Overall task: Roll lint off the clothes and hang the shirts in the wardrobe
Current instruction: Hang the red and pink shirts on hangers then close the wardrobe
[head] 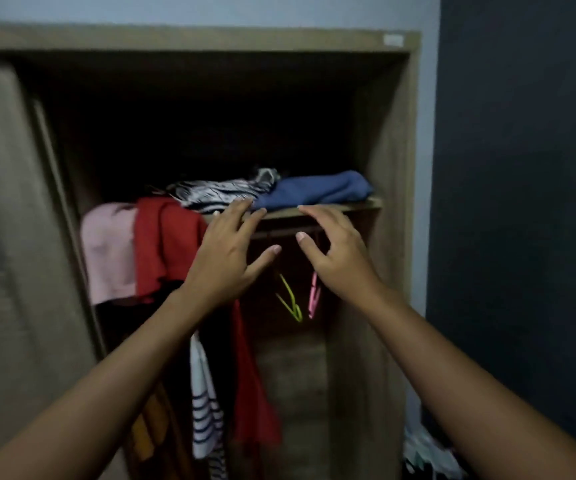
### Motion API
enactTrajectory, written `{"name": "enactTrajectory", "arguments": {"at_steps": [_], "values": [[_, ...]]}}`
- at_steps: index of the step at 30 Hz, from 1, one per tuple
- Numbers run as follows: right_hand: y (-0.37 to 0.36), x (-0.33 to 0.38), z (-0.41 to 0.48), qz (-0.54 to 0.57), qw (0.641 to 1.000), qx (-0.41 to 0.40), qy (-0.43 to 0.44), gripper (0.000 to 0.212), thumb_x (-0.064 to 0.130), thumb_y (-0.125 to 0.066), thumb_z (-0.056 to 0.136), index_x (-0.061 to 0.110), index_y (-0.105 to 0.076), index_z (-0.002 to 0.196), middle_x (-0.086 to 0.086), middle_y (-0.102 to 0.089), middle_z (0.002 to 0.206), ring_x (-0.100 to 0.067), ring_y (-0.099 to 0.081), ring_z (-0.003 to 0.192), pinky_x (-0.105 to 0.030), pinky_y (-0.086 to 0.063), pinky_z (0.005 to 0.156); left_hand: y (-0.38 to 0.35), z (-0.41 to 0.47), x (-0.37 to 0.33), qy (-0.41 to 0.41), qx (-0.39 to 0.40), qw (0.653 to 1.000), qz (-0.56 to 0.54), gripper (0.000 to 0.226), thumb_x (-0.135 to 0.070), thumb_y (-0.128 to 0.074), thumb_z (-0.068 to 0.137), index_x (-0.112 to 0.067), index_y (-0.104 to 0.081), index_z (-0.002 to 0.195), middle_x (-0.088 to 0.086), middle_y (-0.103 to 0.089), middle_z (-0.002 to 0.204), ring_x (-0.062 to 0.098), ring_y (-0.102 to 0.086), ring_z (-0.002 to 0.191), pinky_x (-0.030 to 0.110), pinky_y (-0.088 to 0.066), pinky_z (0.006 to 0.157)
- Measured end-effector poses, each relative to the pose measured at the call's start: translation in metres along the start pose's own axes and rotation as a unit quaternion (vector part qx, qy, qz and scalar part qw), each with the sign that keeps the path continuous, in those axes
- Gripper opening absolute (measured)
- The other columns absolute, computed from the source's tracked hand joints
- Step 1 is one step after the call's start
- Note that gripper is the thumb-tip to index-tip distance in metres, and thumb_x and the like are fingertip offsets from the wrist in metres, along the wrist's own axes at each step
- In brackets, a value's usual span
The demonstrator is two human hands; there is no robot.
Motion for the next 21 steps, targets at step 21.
{"name": "enactTrajectory", "arguments": {"at_steps": [21], "values": [[-0.120, -0.007, 0.209, -0.251, 0.884, 0.393, 0.025, 0.090, 0.082, -0.065, 0.064, 0.047, -0.038, 0.143, -0.001, -0.054, 0.144, -0.030, -0.049, 0.132, -0.052, -0.040, 0.111, -0.003, 0.046, 0.168, 0.189, 0.063, 0.973, 0.116, 0.087, -0.081, -0.025, 0.079, -0.033, -0.040, 0.150, -0.002, -0.046, 0.153, 0.026, -0.042, 0.137, 0.045, -0.042, 0.106]]}}
Point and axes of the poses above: each hand's wrist, its own z-axis towards the middle knuckle, its own y-axis out of the back of the hand, x = y × z, the point moved 1 cm from there along z, towards the middle knuckle
